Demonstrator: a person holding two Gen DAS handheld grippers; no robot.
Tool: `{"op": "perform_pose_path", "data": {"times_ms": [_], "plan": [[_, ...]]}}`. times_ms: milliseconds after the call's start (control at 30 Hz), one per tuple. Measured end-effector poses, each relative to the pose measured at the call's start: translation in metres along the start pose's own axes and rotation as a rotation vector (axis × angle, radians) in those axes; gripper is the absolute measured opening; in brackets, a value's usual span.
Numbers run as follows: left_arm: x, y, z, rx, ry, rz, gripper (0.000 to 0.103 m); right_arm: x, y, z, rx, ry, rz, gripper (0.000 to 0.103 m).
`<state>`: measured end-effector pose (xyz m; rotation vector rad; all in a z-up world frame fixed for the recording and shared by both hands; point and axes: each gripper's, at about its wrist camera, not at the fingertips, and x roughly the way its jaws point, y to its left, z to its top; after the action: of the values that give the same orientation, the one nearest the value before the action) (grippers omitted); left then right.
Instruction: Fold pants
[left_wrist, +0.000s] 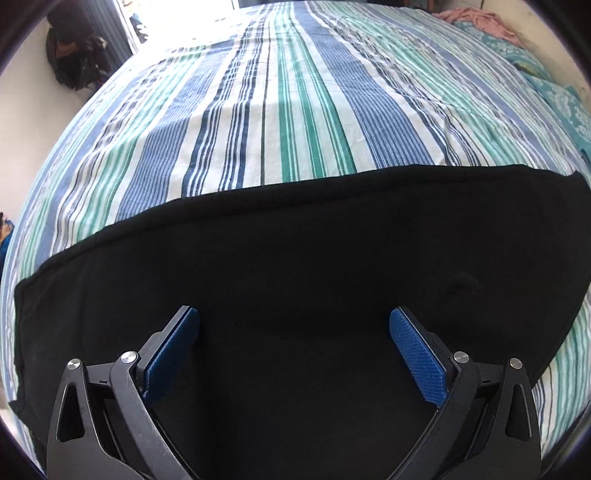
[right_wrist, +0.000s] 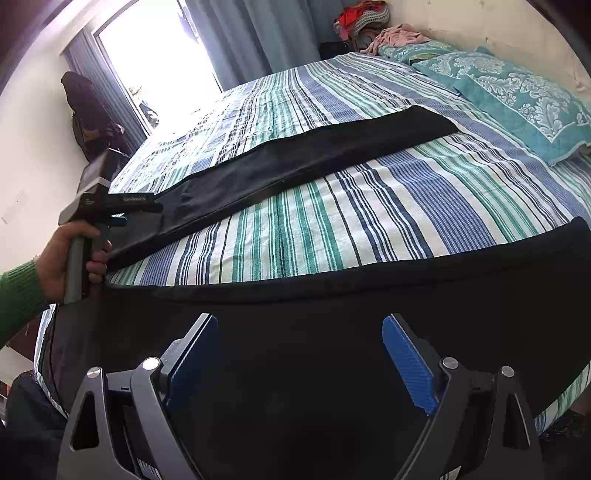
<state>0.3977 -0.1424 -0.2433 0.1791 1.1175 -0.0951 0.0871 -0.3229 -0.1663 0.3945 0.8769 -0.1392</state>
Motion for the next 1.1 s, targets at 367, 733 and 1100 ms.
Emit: {"op": "perform_pose_path", "data": {"times_ms": [367,733,1100], "plan": [[-0.113,0.118,-0.067,-0.102,-0.226,0.107,0.102,-0.020,-0.094,0.120,0.085,-0.148,0.045,0.094],[-0.048,0.207,-0.136,-0.377,-0.193,0.162,0.103,0.143,-0.200,0.333,0.100,0.156,-0.083,0.094],[-0.046,0.207,-0.141,-0.372,-0.233,0.173,0.103,0.251,-0.195,0.348,0.012,0.298,-0.212,0.045]]}}
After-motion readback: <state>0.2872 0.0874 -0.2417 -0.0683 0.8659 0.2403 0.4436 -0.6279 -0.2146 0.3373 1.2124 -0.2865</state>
